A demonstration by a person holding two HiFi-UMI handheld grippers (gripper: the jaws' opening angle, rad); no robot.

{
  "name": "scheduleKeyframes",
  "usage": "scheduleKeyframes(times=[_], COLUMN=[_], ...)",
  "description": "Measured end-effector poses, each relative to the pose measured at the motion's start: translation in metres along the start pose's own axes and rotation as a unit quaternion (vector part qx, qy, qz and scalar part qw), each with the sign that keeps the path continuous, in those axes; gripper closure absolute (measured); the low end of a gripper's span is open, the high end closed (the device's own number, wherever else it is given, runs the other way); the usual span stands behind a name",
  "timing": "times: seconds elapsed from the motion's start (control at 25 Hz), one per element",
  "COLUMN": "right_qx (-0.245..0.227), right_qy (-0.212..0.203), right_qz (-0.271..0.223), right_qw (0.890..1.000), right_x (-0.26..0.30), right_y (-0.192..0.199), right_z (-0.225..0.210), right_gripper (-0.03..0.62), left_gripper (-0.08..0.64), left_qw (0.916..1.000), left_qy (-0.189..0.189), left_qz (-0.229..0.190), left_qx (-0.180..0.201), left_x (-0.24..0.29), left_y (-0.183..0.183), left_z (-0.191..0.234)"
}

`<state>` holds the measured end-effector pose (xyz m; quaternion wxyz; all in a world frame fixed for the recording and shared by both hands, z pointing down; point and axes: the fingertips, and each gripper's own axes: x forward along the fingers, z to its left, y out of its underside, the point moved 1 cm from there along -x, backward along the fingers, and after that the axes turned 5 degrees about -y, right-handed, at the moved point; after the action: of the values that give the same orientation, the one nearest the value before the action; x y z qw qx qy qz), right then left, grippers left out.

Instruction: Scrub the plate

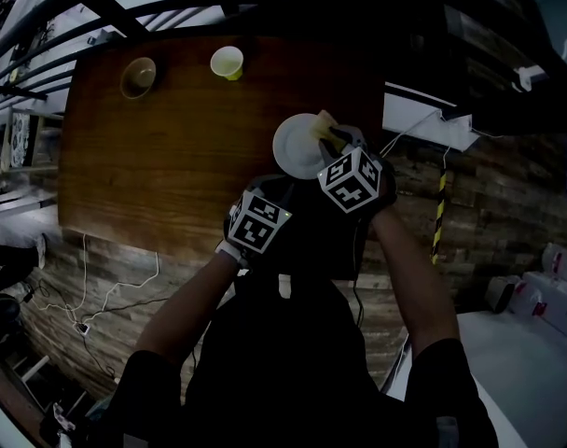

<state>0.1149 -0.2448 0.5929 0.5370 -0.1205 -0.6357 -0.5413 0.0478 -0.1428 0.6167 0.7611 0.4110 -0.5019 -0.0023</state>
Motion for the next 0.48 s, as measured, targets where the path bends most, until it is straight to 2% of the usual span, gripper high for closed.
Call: scheduleKeyframes(times=[0.16,0.36,0.48], right_qx=[-0.006,0.022,-0.003], right_qy=[-0.022,-0.071,-0.072], right_qz=[-0.025,-0.071,-0.065], right_qw=[0.999,0.995,0.995], right_x=[0.006,0.024,0.035], right_y=[-0.028,-0.062,-0.07], right_z=[0.025,0.065,0.077], right_gripper=[0.466,0.466,0.466], left_gripper=[0.523,0.523,0.523], left_qw=[0.9999,0.999,0.9984], left_qy=[0.0,-0.004,-0.01], left_qz=[-0.004,-0.008,-0.011], left_qx=[-0.016,-0.043,-0.055], left_x=[-0.005,-0.023,-0.03], left_y=[0.006,0.012,0.016], left_z=[0.002,0.01,0.017])
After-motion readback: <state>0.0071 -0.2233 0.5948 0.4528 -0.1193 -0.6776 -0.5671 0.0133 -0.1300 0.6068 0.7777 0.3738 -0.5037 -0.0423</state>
